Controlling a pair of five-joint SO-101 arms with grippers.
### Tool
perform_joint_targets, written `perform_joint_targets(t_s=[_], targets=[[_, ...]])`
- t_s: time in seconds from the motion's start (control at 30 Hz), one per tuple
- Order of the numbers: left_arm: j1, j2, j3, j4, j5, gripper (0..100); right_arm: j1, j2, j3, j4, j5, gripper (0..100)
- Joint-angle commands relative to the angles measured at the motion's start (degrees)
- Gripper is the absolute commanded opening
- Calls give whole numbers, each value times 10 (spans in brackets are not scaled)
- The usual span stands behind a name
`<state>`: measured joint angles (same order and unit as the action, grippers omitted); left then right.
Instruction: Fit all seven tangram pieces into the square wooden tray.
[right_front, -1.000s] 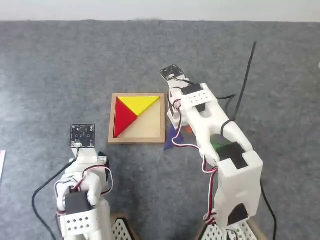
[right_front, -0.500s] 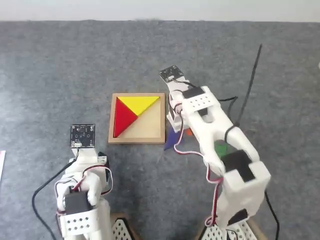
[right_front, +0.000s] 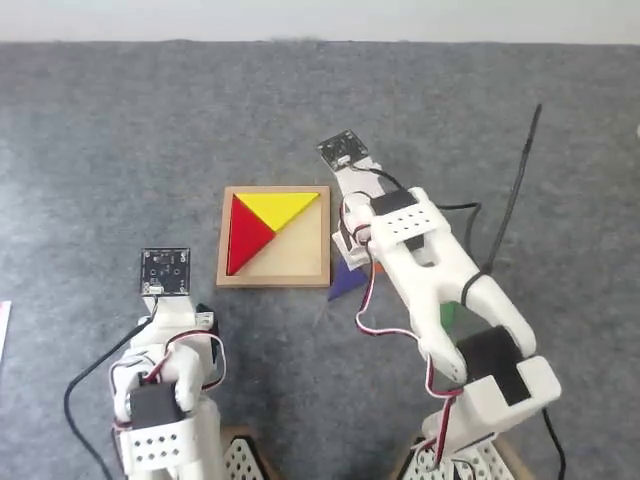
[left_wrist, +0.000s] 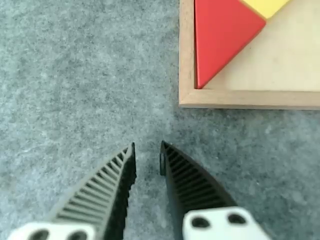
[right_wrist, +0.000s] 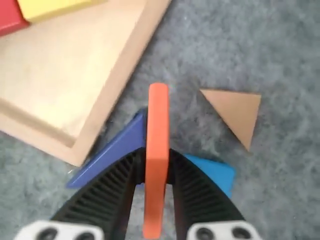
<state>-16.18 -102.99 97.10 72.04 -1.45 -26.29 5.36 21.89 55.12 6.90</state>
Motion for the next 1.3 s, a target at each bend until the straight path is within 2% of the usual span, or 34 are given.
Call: perform_joint_targets(t_s=[0.0, 0.27, 0.47, 0.6, 0.73, 0.87, 1.07, 1.27], targets=[[3, -11, -7, 3, 0, 80, -21, -41, -4, -11, -4, 52], [3, -11, -7, 3, 0, 80, -3, -40, -6, -49, 25, 51], [3, -11, -7, 3, 0, 80, -54, -18, -68, -67, 23, 51], [3, -11, -7, 3, 0, 80, -65, 72, -141, -78, -17, 53], [3, -11, -7, 3, 0, 80, -62, 160, -253, -5, -18, 51], [3, -11, -7, 3, 0, 80, -46, 182, -326, 81, -18, 51], [3, -11, -7, 3, 0, 80, -1, 188, -352, 163, -15, 51], [3, -11, -7, 3, 0, 80, 49, 189, -324, 190, 4, 51]])
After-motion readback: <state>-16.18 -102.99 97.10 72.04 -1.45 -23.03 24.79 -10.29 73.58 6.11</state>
